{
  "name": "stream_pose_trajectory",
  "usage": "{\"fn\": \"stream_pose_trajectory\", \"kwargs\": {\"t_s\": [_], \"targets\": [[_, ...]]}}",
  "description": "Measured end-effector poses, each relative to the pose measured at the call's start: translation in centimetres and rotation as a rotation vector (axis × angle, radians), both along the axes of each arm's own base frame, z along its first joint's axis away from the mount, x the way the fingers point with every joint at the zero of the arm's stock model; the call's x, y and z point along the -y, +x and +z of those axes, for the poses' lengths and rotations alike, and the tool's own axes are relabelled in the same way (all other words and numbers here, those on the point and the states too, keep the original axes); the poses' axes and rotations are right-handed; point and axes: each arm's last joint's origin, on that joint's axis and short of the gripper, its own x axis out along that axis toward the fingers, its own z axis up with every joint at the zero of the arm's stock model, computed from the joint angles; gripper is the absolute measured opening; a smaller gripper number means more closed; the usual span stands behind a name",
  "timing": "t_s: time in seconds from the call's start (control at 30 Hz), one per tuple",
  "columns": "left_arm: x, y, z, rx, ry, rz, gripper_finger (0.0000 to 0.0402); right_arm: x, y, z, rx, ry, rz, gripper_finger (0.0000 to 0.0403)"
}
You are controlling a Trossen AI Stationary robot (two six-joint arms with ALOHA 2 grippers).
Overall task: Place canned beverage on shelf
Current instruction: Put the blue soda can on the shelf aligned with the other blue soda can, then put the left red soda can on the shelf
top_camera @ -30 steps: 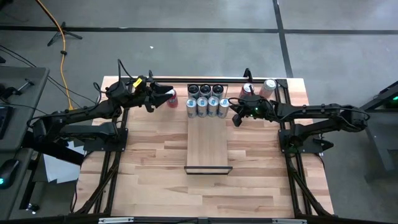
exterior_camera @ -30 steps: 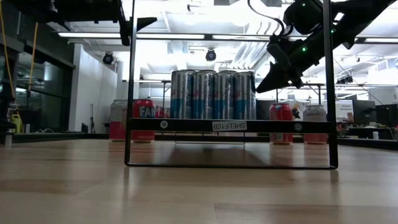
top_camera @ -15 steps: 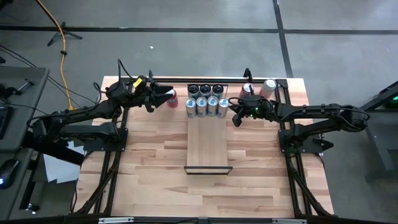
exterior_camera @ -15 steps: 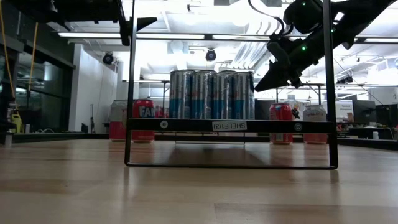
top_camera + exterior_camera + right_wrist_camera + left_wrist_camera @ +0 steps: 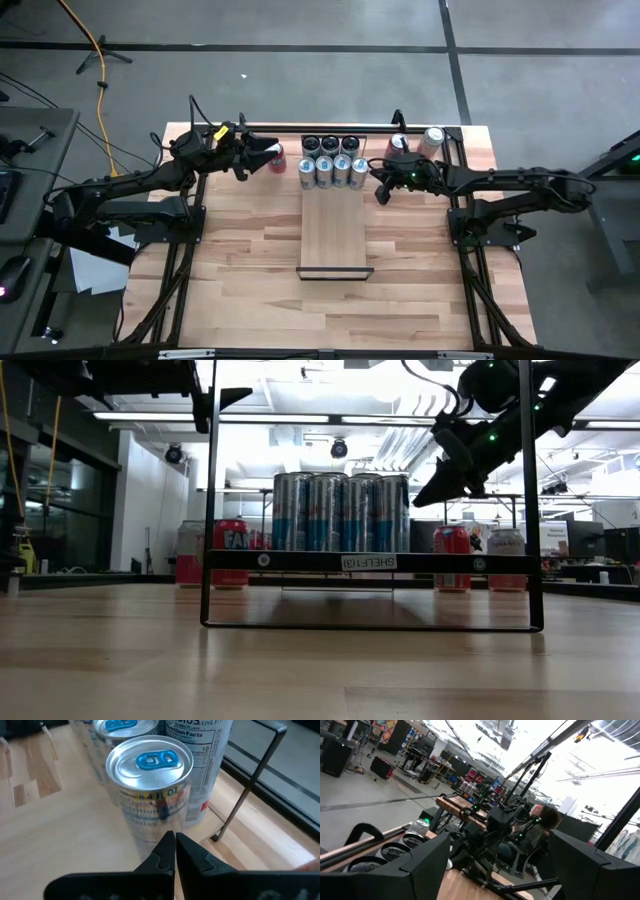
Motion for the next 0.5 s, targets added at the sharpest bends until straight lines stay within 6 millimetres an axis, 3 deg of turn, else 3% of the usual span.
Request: {"fn": "stream_pose_trajectory", "kwargs": {"t_s": [0.27, 0.5], "targets": [[-0.1, -0.1, 0.0, 0.005, -0.003, 0.041, 0.0296, -0.8, -2.7, 2.6, 0.058, -0.034, 0.014, 0.0000], [-0.2, 0.0, 1.8, -0.081, 0.054, 0.057, 0.0296, -1.6, -4.6, 9.5, 0.400, -0.028, 0.046, 0.0000]]}}
